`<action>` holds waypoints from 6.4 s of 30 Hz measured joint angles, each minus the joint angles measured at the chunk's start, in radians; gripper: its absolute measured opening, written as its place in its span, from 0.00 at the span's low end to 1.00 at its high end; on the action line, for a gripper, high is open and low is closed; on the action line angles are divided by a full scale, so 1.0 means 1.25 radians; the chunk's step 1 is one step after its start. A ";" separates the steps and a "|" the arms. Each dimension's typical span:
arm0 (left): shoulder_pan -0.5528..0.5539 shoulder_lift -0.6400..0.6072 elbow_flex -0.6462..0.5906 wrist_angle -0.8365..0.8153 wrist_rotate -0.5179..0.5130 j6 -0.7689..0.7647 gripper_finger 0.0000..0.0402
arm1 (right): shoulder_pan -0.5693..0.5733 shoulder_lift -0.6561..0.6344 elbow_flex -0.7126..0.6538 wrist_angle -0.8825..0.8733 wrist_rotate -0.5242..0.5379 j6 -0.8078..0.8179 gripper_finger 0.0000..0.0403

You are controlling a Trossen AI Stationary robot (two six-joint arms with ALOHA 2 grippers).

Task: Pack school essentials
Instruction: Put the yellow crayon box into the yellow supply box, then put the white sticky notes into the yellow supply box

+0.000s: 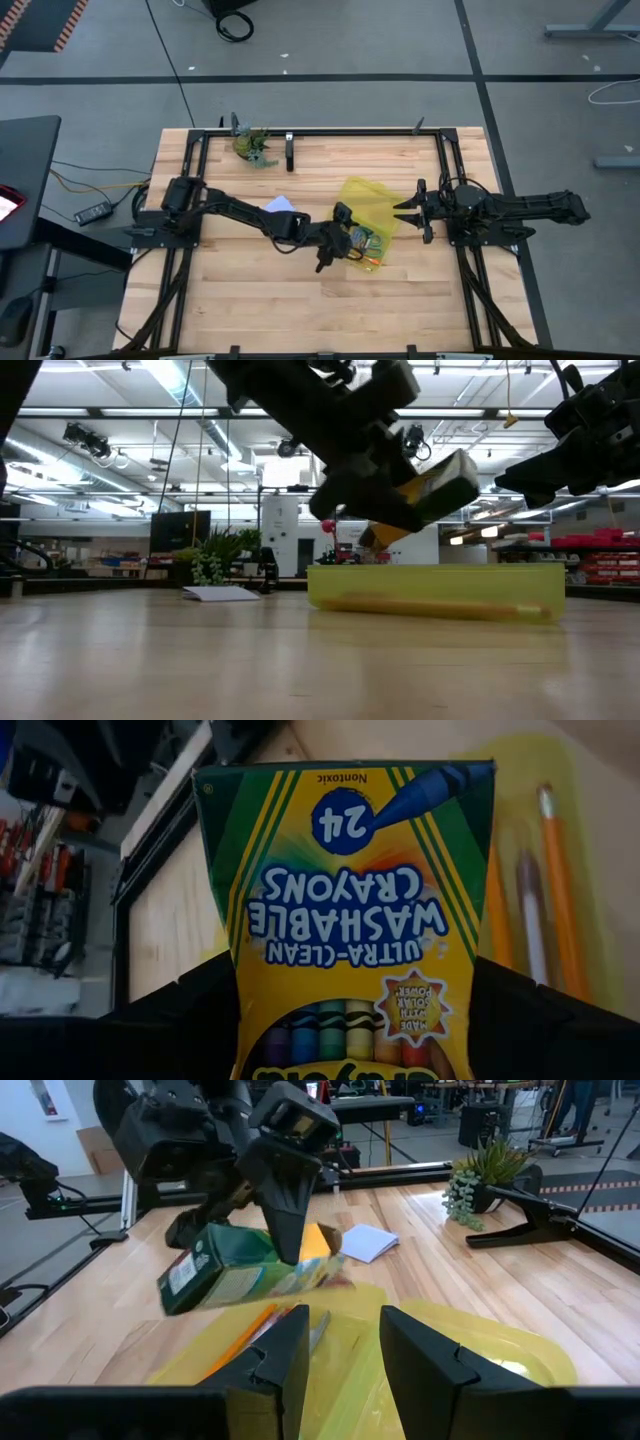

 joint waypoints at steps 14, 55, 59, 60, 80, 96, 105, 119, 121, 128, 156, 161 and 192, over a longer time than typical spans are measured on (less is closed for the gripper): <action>0.024 0.146 0.213 -0.245 0.094 -0.037 0.75 | 0.000 0.020 0.000 0.004 0.000 0.000 0.33; 0.020 0.139 0.292 -0.514 0.056 -0.131 0.98 | 0.000 0.026 0.000 0.004 0.000 0.000 0.33; 0.023 0.115 0.292 -0.533 0.048 -0.147 0.98 | 0.000 0.028 0.000 0.003 -0.001 0.000 0.33; 0.025 0.110 0.292 -0.537 0.041 -0.147 0.98 | 0.000 0.028 0.000 0.002 -0.001 0.000 0.33; 0.099 -0.052 0.157 -0.677 0.021 -0.303 0.86 | 0.000 0.030 0.000 0.003 0.000 0.000 0.33; 0.257 -0.253 -0.170 -0.565 0.263 -0.504 0.72 | 0.000 0.030 0.000 0.003 0.000 0.000 0.33; 0.384 -0.274 -0.279 -0.451 0.401 -0.544 0.64 | 0.000 0.030 0.000 0.004 0.000 0.000 0.33; 0.534 -0.273 -0.387 -0.295 0.554 -0.582 0.51 | 0.000 0.030 0.000 0.004 0.000 0.000 0.33; 0.553 -0.273 -0.394 -0.292 0.581 -0.587 0.51 | 0.000 0.030 0.000 0.004 0.000 0.000 0.33; 0.585 -0.273 -0.406 -0.283 0.613 -0.603 0.52 | 0.000 0.030 0.000 0.004 0.000 0.000 0.33; 0.598 -0.272 -0.428 -0.277 0.616 -0.580 0.45 | 0.000 0.030 0.000 0.005 0.000 0.000 0.33; 0.590 -0.272 -0.455 -0.261 0.613 -0.591 0.43 | 0.000 0.030 0.000 0.005 0.000 0.000 0.33; 0.581 -0.272 -0.459 -0.233 0.765 -0.645 0.43 | 0.000 0.030 0.000 0.005 0.000 0.000 0.33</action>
